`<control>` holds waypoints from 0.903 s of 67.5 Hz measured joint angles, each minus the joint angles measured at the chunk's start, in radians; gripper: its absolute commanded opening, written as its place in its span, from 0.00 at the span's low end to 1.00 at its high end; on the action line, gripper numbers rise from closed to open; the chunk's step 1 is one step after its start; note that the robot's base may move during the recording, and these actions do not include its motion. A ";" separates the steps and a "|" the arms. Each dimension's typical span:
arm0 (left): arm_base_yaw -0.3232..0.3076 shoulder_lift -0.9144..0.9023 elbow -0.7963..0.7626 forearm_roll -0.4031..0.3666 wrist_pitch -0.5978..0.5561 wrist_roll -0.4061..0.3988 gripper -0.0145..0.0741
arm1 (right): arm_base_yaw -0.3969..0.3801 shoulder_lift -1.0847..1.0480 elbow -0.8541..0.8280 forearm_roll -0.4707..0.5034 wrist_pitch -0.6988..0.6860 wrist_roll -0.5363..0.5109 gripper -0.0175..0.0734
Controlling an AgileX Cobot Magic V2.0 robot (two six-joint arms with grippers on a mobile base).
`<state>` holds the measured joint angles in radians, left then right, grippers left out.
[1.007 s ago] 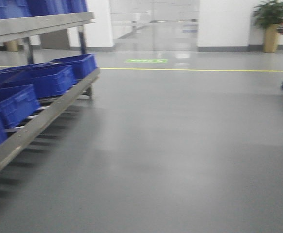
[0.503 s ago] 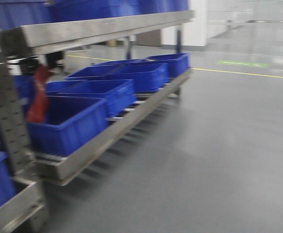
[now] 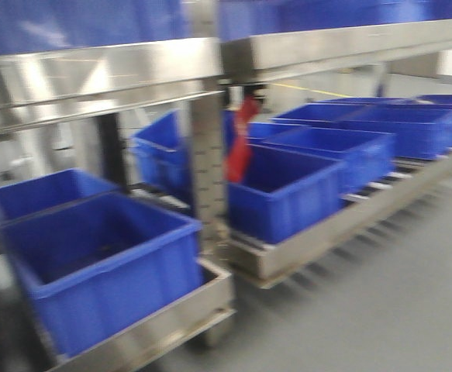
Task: Move two blue bins to right shelf middle
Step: 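Turn the base and approach the shelving rack holding the bin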
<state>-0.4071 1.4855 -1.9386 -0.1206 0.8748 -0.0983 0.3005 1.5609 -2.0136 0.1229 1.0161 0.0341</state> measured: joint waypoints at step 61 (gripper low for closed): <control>0.000 0.000 0.000 0.000 0.000 0.000 0.04 | 0.000 0.000 0.000 0.000 -0.001 0.000 0.03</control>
<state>-0.4071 1.4855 -1.9386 -0.1206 0.8748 -0.0983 0.3005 1.5609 -2.0136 0.1229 1.0154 0.0341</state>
